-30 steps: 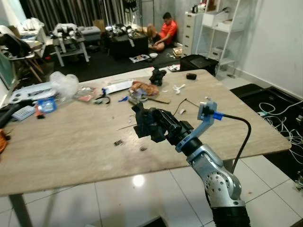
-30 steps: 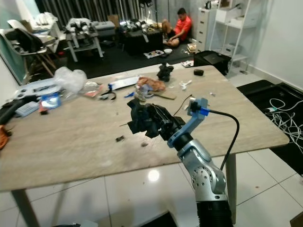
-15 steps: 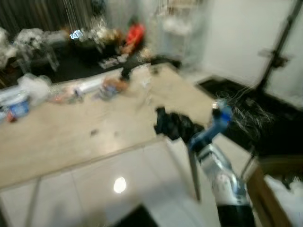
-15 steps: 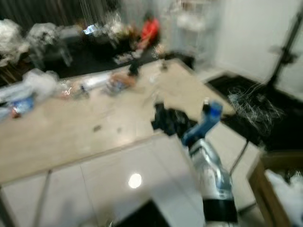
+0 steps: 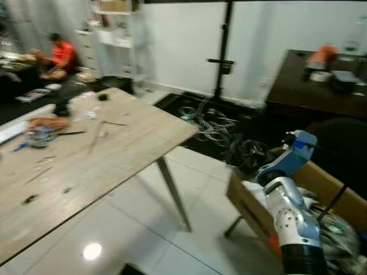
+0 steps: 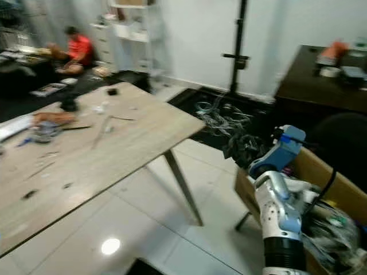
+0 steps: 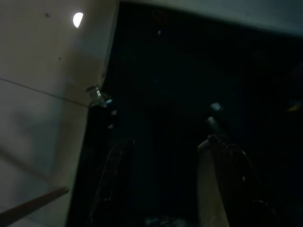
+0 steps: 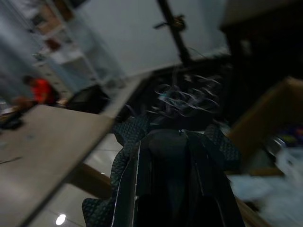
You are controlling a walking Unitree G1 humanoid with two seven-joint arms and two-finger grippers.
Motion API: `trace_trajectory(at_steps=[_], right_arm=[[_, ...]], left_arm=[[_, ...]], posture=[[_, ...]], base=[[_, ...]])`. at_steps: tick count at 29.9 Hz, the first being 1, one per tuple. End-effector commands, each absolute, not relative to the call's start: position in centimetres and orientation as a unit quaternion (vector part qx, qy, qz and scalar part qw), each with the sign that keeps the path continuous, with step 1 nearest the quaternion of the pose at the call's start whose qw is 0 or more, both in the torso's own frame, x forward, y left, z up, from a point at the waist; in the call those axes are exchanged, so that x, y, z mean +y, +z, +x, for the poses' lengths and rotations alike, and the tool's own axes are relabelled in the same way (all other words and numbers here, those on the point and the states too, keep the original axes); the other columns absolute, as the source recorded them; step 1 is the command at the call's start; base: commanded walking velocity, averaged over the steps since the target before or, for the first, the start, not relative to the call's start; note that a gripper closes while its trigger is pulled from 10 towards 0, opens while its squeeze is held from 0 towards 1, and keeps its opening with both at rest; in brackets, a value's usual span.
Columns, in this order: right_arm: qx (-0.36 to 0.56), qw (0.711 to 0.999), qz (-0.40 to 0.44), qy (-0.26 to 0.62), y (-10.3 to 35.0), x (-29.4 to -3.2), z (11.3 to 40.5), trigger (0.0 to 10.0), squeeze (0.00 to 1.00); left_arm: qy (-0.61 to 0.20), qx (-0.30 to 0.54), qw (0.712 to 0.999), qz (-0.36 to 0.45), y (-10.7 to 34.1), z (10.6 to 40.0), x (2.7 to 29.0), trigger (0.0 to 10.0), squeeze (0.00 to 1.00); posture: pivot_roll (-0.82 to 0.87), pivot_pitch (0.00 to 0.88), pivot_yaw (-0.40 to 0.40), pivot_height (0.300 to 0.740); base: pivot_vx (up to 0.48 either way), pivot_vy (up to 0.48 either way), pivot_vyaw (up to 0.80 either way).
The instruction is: Picking trash to rubbish bin
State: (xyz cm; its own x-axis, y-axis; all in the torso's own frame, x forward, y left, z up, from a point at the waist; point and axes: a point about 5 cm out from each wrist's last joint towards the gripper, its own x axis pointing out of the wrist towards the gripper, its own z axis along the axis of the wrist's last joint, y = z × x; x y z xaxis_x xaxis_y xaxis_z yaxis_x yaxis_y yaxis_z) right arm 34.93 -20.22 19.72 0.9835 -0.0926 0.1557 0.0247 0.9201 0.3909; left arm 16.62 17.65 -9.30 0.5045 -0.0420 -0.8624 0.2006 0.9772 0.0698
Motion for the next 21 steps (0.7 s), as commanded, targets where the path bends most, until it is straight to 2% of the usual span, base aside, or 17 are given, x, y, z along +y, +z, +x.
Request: trace_trajectory(at_steps=[1,5,9,21], right_arm=[[-0.071,0.977,0.193,-0.047,18.8,-20.5,34.9,10.0,0.00],[-0.069,0.980,0.176,-0.068,18.7,-21.1,34.9,10.0,0.00],[-0.051,0.986,0.123,-0.102,17.8,-21.7,35.0,10.0,0.00],[-0.041,0.987,0.104,-0.118,16.9,-21.7,34.9,10.0,0.00]], left_arm=[[-0.073,0.498,0.860,0.085,-9.4,16.3,17.9,10.0,0.00],[-0.076,0.498,0.860,0.085,-9.4,16.3,17.8,10.0,0.00],[-0.082,0.499,0.859,0.086,-9.5,16.3,17.6,10.0,0.00],[-0.091,0.497,0.859,0.081,-9.5,16.3,17.1,10.0,0.00]], posture=[[-0.26,0.097,0.106,0.740],[-0.26,0.096,0.104,0.740],[-0.27,0.094,0.102,0.740],[-0.28,0.094,0.107,0.740]], base=[[0.000,0.000,-0.79],[0.000,0.000,-0.79],[0.000,0.000,-0.79],[0.000,0.000,-0.79]])
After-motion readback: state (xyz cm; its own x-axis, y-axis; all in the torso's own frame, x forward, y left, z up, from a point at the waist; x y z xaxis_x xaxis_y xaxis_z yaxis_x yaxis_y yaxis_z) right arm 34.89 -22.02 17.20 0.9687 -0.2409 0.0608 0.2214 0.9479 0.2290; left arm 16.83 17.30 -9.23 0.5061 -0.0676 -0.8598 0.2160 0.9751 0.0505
